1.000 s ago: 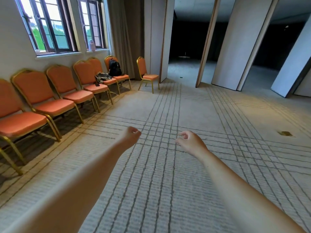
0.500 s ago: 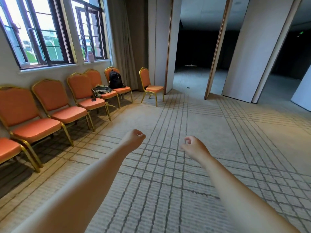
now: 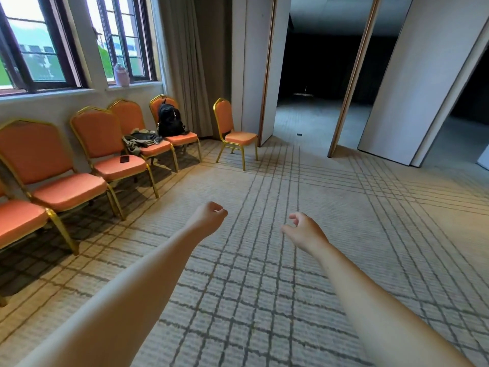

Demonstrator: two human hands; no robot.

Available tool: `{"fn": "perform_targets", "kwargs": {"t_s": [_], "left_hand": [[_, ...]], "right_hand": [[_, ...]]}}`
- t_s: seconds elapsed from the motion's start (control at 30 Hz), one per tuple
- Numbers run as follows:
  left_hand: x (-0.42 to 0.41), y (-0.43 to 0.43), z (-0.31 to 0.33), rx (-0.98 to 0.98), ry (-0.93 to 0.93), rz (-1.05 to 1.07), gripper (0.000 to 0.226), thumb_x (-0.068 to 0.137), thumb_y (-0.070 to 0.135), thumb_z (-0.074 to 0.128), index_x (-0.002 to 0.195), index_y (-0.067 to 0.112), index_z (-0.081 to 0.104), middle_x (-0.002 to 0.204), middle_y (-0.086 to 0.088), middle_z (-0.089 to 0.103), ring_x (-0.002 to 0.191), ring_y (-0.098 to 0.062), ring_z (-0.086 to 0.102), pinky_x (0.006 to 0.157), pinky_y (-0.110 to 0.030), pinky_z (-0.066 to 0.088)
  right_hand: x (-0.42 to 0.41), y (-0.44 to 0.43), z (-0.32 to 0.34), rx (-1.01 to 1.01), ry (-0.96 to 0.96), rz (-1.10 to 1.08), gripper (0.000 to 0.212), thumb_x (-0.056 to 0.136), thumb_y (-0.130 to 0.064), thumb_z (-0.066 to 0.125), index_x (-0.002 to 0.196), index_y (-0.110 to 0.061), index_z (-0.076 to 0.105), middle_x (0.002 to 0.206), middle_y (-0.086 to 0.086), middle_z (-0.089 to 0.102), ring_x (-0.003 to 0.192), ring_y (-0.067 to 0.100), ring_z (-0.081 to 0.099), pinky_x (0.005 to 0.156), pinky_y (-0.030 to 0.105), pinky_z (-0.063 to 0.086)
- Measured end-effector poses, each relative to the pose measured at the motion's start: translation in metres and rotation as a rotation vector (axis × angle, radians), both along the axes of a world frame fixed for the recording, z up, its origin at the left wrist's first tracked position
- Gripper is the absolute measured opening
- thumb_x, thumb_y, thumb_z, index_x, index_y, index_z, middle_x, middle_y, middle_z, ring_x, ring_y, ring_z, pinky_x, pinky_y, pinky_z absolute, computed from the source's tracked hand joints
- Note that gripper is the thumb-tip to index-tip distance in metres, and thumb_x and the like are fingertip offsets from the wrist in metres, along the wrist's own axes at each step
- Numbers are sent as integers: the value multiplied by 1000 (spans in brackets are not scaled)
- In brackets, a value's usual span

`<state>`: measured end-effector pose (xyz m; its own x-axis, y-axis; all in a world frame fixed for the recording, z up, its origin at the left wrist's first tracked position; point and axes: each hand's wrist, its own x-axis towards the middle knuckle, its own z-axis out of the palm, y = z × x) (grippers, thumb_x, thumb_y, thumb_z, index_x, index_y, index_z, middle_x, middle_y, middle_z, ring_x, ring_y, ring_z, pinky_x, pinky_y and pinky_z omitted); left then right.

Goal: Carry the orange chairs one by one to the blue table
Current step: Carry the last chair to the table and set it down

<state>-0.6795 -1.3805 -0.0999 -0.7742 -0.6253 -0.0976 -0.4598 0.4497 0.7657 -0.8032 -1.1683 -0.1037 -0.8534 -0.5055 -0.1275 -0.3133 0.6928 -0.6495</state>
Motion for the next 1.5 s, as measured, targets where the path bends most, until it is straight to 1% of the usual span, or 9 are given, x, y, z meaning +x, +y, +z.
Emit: {"fn": "perform_targets", "kwargs": {"t_s": [0.13, 0.3, 0.53, 0.67, 0.8, 0.97, 1.2, 1.3, 1.5], "left_hand": [[-94, -66, 5, -10, 11, 5, 17, 94, 31, 52, 104, 21, 63, 97, -5, 65, 90, -19, 62, 74, -28, 44], [-207, -126, -14, -31, -49, -33, 14, 94, 28, 51, 84, 20, 57, 83, -4, 61, 75, -20, 60, 67, -28, 43], [-392, -225, -22, -18, -73, 18, 36, 95, 33, 54, 123, 13, 63, 119, -7, 65, 103, -21, 63, 85, -31, 49], [-505, -277, -10, 3, -53, 47, 36, 95, 33, 54, 123, 13, 62, 118, -7, 65, 103, -21, 62, 91, -33, 51], [-611, -321, -6, -16, -50, 84, 36, 95, 34, 53, 124, 14, 61, 116, -9, 65, 103, -21, 62, 84, -29, 48], [-709, -378, -13, -2, -96, 98, 36, 96, 33, 53, 125, 13, 61, 120, -7, 64, 103, -20, 62, 90, -32, 50], [-886, -485, -33, -10, -79, 111, 33, 94, 34, 53, 120, 15, 61, 106, -4, 65, 97, -19, 62, 85, -32, 52], [-968, -540, -30, -10, -74, 102, 16, 94, 32, 52, 100, 20, 61, 94, -2, 64, 95, -22, 64, 86, -35, 52], [-1109, -630, -31, -25, -121, 66, 14, 91, 29, 50, 85, 19, 57, 79, -3, 60, 71, -20, 57, 66, -30, 43]], "right_hand": [[-87, -69, 3, 4, -4, -29, 58, 93, -43, 54, 145, -22, 39, 146, 2, 43, 107, 18, 53, 88, 33, 46], [-194, -136, -7, 29, -23, -23, 58, 91, -46, 55, 143, -25, 41, 147, 1, 42, 114, 19, 54, 91, 35, 48], [-388, -226, -12, 2, -6, -23, 58, 92, -41, 58, 144, -20, 41, 148, 4, 43, 125, 22, 51, 97, 35, 45], [-506, -278, 0, -20, -3, 10, 60, 93, -42, 57, 145, -19, 39, 149, 6, 42, 124, 21, 50, 94, 33, 43], [-617, -328, 7, -26, 4, 20, 57, 93, -43, 55, 144, -23, 40, 144, 5, 45, 98, 16, 52, 89, 33, 44], [-720, -383, -1, 17, -24, 45, 57, 91, -45, 57, 142, -24, 43, 144, 3, 45, 113, 20, 54, 97, 38, 47], [-895, -490, -19, 21, -15, 55, 57, 89, -43, 59, 140, -23, 45, 142, 5, 49, 124, 22, 52, 98, 35, 45], [-971, -544, -19, 11, -12, 54, 56, 89, -40, 61, 140, -22, 46, 142, 5, 51, 126, 21, 51, 96, 31, 43], [-1103, -630, -24, -7, -37, 23, 55, 88, -41, 61, 139, -23, 49, 144, 4, 51, 129, 20, 50, 100, 31, 42]]}}
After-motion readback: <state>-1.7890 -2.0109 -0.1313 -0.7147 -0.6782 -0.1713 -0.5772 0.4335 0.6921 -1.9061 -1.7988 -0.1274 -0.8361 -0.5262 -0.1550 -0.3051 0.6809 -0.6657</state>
